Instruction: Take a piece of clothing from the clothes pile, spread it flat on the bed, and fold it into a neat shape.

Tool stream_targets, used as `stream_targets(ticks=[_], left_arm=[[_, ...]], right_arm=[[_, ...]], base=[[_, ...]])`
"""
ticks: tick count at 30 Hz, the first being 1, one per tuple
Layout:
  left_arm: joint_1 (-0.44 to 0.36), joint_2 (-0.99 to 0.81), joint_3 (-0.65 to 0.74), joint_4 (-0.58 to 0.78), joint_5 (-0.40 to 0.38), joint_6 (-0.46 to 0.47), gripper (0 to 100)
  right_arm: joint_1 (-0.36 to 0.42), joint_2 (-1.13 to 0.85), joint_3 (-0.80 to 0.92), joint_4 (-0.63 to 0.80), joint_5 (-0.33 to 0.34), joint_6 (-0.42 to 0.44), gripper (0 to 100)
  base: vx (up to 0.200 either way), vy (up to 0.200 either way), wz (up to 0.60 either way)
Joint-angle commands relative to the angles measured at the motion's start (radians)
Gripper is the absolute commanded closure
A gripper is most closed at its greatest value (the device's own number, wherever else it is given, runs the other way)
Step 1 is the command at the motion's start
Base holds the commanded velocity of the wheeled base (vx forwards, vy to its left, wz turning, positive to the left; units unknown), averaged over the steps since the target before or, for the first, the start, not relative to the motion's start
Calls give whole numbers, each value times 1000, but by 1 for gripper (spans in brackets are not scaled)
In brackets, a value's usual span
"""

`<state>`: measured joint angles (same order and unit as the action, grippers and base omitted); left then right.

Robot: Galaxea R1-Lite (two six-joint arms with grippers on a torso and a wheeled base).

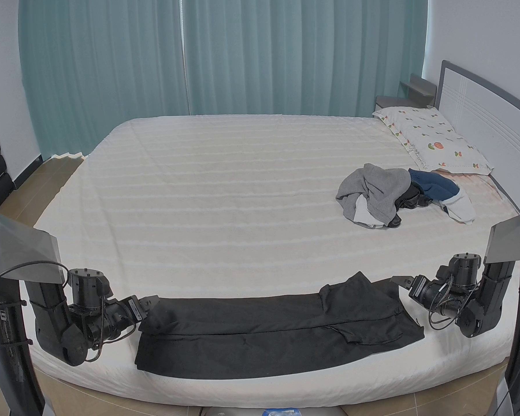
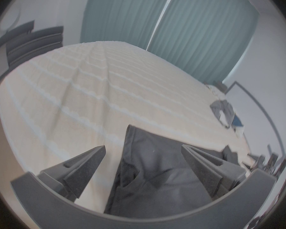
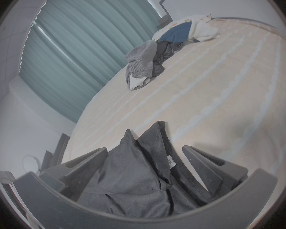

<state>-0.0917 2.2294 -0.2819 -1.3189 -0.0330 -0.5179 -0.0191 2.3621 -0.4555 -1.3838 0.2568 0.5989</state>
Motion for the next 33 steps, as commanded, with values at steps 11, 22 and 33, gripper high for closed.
stream_targets(ticks=[11,22,33], left_arm=[[18,190,-204,0,-7,-159,0],[17,234,-243,-3,5,-100,100],[18,293,-218,-135,102,-133,100]], right_arm=[[-12,60,-121,83,87,188,0],[-10,63,-121,81,78,190,0],[-30,72,-121,75,76,188,0]], base=[[0,0,0],[0,0,0],[0,0,0]])
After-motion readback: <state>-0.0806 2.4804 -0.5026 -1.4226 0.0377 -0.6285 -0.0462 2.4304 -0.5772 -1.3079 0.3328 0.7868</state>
